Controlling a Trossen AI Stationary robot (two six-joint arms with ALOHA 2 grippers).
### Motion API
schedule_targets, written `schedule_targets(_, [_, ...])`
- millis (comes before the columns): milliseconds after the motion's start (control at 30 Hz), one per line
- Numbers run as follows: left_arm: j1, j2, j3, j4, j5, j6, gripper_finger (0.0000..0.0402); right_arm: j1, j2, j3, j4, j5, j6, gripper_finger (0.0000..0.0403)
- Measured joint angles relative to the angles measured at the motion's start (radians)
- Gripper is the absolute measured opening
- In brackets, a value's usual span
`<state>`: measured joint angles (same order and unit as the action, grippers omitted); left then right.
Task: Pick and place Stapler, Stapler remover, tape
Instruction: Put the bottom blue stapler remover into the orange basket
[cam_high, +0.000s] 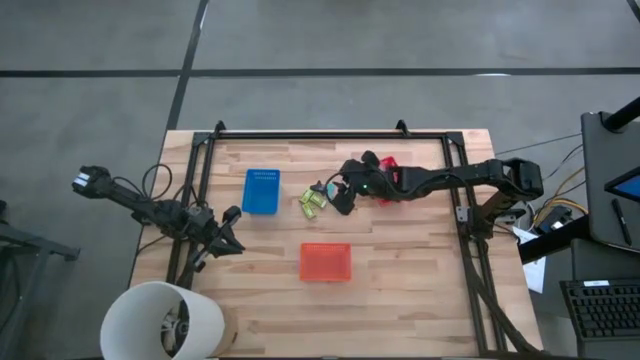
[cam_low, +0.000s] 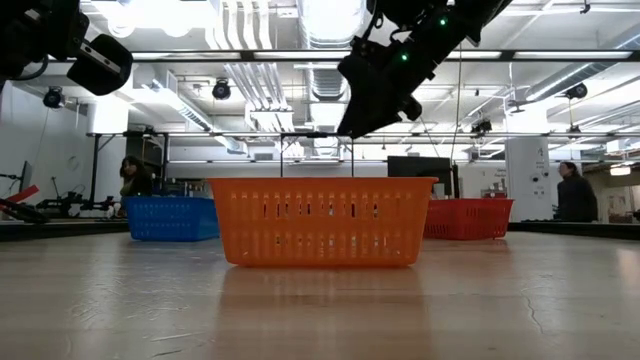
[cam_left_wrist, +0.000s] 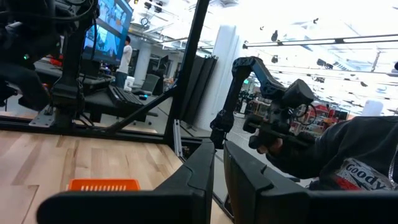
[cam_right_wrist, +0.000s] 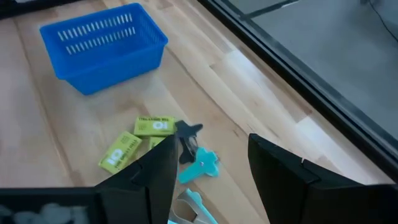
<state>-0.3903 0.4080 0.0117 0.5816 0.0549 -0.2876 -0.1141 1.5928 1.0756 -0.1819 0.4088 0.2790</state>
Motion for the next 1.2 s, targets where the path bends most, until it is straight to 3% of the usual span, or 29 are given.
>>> schedule_targets(300, [0.000, 0.000, 0.000, 0.000, 0.000, 0.000, 0.0039, 0.009, 0.027, -0.002, 0.021, 0.000, 0.008, 0.0189])
schedule_targets(533, [0.000, 0.000, 0.000, 0.000, 0.000, 0.000, 0.0039, 0.018, 0.083, -0.001, 0.031, -0.089, -0.025, 0.0189])
schedule_targets(1200, [0.000, 0.001, 0.000, 0.000, 0.000, 0.000, 0.0039, 0.018, 0.156, -0.001, -0.014, -0.104, -0.082, 0.0178])
